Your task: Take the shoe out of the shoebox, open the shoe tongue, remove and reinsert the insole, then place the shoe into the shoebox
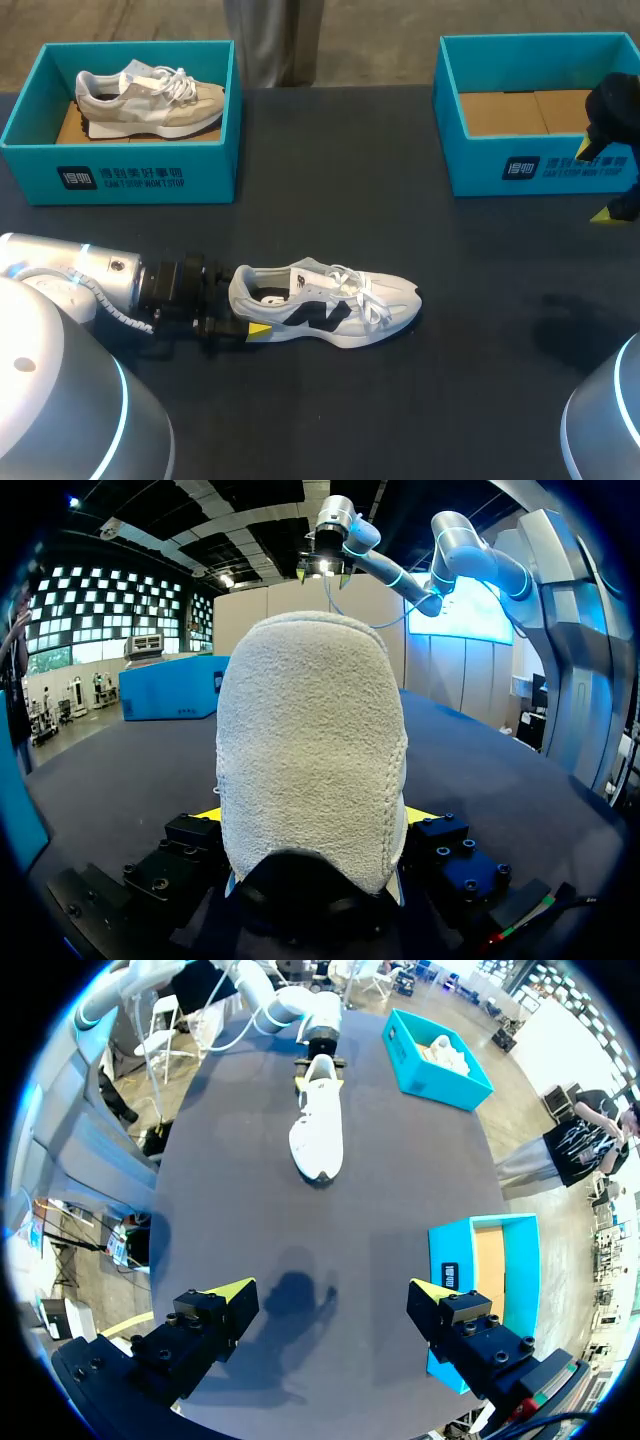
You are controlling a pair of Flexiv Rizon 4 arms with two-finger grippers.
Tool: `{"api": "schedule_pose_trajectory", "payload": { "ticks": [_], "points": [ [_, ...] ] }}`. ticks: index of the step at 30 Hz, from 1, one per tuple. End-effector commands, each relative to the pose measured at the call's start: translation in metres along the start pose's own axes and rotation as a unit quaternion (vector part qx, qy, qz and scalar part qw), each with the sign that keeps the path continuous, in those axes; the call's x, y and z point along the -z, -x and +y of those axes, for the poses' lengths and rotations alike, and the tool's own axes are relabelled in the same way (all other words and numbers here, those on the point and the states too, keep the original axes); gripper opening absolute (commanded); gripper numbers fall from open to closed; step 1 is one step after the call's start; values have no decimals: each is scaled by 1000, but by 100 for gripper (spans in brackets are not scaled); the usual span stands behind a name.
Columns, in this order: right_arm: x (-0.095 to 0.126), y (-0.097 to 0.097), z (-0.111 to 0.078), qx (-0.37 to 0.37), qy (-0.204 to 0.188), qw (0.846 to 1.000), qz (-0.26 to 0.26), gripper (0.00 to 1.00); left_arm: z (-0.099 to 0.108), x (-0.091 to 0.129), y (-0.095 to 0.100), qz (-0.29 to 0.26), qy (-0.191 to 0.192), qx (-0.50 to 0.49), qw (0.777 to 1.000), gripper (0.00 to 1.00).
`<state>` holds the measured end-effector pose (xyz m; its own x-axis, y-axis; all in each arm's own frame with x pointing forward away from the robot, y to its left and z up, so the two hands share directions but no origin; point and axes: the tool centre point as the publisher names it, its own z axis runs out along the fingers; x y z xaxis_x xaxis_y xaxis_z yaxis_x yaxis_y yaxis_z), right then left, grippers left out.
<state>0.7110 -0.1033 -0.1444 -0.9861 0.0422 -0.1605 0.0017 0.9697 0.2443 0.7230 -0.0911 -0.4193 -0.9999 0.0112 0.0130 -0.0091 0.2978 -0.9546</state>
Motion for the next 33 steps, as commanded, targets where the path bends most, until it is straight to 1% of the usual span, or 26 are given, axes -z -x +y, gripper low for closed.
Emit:
{"api": "schedule_pose_trajectory", "payload": {
  "ticks": [1,13,14,17,18,19,23,27,30,33],
  "points": [
    [-1,2,1,0,-2,1000,2,100,5,-3,-3,1,1,1,1000,0],
    [-1,2,1,0,-2,1000,2,100,5,-3,-3,1,1,1,1000,0],
    [1,3,4,-11,-1,1000,2,100,5,-3,-3,1,1,1,1000,0],
    [2,9,28,-61,-3,998,0,100,5,-3,-3,1,1,1,1000,0],
    [2,10,32,-73,-1,997,-6,100,5,-3,-3,1,1,1,1000,0],
    [1,13,43,-77,9,997,-22,100,5,-3,-3,1,1,1,1000,0],
    [-5,20,70,-107,17,993,-48,100,5,-3,-3,1,1,1,1000,0],
    [-14,29,99,-124,24,991,-54,100,5,-3,-3,1,1,1,1000,0],
    [-23,34,119,-142,10,989,-38,100,5,-3,-3,1,1,1,1000,0],
    [-31,36,129,-170,-12,985,-23,100,5,-3,-3,1,1,1,1000,0]
  ]
}}
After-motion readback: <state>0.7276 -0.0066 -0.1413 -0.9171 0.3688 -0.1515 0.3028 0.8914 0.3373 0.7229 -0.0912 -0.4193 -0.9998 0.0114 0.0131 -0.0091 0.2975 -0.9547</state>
